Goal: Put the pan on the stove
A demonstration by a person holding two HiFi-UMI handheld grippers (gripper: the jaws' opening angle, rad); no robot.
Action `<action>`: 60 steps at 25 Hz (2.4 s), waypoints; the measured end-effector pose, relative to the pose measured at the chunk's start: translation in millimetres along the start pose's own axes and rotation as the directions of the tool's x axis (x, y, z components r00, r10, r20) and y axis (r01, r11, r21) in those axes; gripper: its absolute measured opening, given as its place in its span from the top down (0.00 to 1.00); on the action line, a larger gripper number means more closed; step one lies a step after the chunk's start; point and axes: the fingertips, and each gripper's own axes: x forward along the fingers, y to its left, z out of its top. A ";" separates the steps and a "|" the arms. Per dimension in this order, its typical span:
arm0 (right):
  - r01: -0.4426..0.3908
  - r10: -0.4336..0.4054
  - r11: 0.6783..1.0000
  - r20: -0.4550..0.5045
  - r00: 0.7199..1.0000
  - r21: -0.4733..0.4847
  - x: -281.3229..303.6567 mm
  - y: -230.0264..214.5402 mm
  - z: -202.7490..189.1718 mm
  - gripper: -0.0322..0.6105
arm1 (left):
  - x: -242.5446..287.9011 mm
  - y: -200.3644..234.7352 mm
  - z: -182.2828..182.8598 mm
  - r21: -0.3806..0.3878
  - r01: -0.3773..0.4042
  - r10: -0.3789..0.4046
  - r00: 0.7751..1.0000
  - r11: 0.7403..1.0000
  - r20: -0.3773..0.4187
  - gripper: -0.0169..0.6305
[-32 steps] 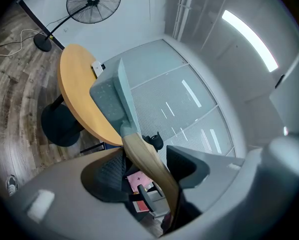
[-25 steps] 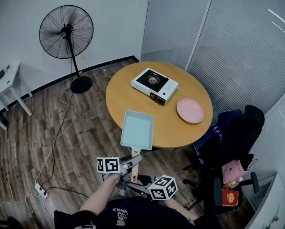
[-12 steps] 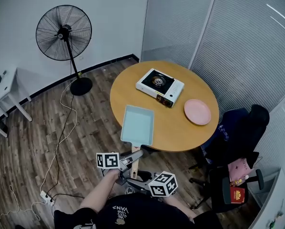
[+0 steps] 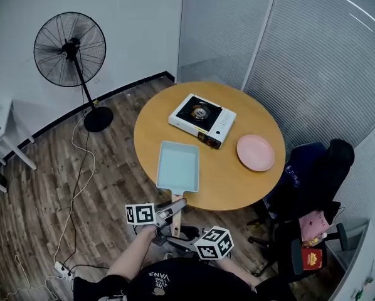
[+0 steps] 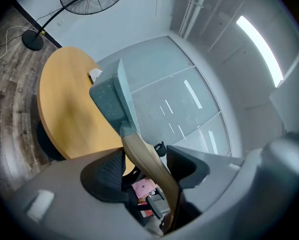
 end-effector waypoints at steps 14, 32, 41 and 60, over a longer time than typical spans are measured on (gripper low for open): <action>-0.026 0.025 0.999 -0.032 0.999 -0.023 -36.2 -108.5 55.6 0.60 | 105.8 25.4 63.9 -0.014 -0.007 0.007 0.999 1.000 0.051 0.58; -0.031 0.031 1.000 -0.041 0.999 0.003 -28.3 -198.9 104.0 0.60 | 173.1 72.4 126.7 -0.040 -0.022 0.024 0.999 0.999 0.037 0.58; 0.072 -0.073 0.996 0.019 0.997 0.061 9.8 -250.7 148.4 0.60 | 201.5 105.8 180.0 -0.044 0.029 -0.033 0.996 0.999 -0.086 0.58; 0.257 -0.271 0.959 0.112 0.956 0.122 60.2 -344.5 216.9 0.60 | 258.4 155.5 260.6 -0.047 0.147 -0.154 0.951 0.988 -0.267 0.58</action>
